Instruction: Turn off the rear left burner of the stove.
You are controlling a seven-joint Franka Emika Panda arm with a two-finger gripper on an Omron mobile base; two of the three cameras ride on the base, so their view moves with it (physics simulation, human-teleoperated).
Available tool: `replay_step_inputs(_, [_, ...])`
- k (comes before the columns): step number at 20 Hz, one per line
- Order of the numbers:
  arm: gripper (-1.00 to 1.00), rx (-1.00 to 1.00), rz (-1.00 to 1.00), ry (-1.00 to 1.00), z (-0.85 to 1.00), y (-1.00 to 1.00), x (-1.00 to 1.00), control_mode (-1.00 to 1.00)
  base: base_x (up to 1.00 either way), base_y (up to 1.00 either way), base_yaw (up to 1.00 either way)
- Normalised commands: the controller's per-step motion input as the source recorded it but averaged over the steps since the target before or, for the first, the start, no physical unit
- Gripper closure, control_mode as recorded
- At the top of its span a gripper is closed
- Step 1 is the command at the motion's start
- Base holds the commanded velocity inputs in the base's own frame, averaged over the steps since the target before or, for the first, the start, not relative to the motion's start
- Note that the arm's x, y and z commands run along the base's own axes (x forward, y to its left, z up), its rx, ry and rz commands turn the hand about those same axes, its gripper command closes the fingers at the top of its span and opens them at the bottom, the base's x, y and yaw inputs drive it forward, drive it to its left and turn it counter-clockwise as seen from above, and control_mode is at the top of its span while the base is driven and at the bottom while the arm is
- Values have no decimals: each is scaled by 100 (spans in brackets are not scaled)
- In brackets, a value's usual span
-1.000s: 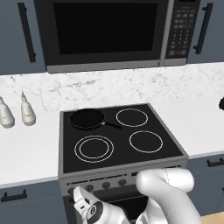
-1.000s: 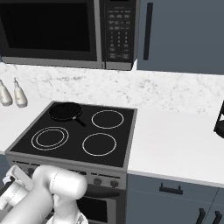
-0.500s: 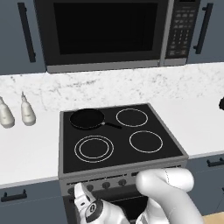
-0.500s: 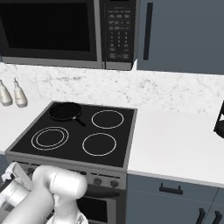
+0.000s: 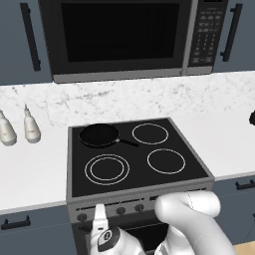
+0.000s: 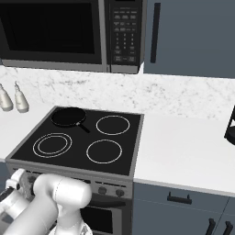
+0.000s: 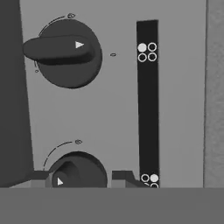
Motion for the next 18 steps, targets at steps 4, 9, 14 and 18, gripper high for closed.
replay_step_inputs(4, [100,58,-13,0,25,-22,0,-100,0,0,0])
replay_step_inputs(9, [100,61,-14,0,22,-24,0,-100,0,0,0])
replay_step_inputs(14, [100,59,-15,0,20,-23,0,-100,0,0,0])
replay_step_inputs(18, [100,55,-15,0,17,-20,1,-100,0,0,0])
